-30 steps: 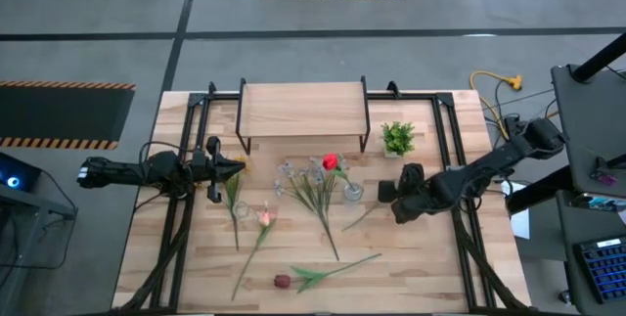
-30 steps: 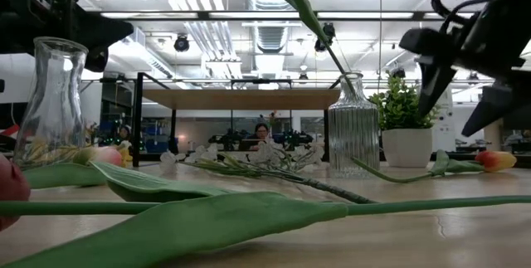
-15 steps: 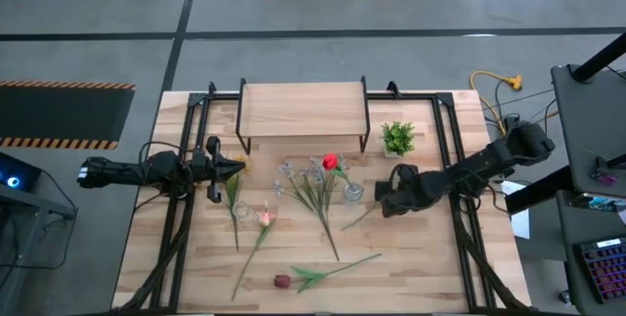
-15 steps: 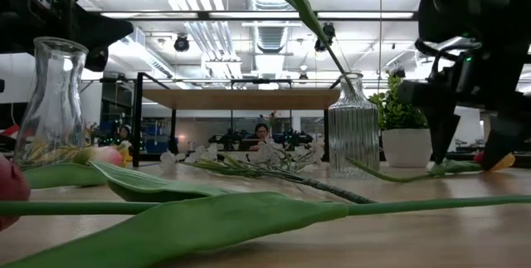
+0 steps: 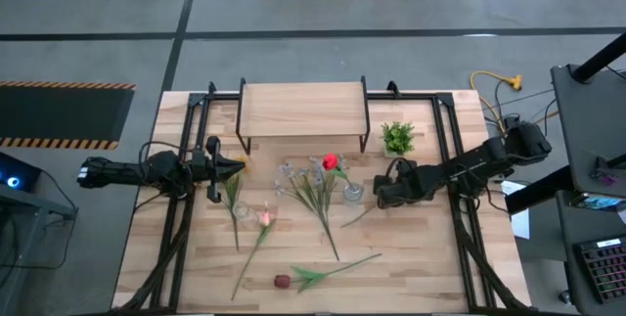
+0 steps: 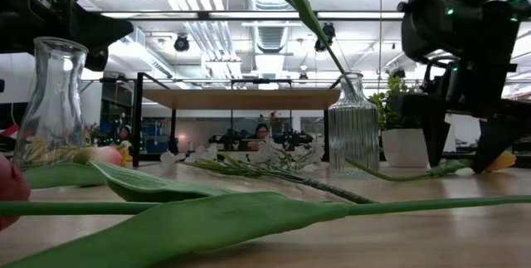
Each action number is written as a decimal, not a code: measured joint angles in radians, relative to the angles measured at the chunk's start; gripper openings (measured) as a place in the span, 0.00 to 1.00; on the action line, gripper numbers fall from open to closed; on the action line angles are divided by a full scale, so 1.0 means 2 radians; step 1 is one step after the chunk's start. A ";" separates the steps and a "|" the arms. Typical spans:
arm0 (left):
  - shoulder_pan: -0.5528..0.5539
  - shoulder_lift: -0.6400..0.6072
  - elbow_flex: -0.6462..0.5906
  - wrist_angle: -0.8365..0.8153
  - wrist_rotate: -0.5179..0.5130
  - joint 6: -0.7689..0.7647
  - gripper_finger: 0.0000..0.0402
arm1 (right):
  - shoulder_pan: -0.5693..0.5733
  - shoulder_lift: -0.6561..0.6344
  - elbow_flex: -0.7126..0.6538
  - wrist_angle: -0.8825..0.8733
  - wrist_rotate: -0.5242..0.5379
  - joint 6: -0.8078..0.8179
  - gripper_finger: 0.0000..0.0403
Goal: Pick and place flowers into a vace then onto a shelf
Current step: Put the yellow tulip into the top transparent vase, then put the dark red tulip into the top transparent vase
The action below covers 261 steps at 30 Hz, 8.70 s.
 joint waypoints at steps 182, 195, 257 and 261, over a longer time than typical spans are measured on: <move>0.000 0.000 -0.001 0.000 0.000 0.000 0.01 | 0.175 -0.157 0.077 0.360 0.318 -0.785 0.57; 0.000 0.000 -0.001 0.000 0.000 0.000 0.01 | 0.262 -0.205 0.077 0.322 0.314 -0.696 0.53; 0.000 0.000 -0.001 0.000 0.000 0.000 0.01 | 0.259 0.293 0.439 0.161 0.177 -0.651 0.52; 0.000 0.000 -0.001 0.000 0.000 0.000 0.01 | 0.229 0.309 0.458 0.162 0.100 -0.678 0.52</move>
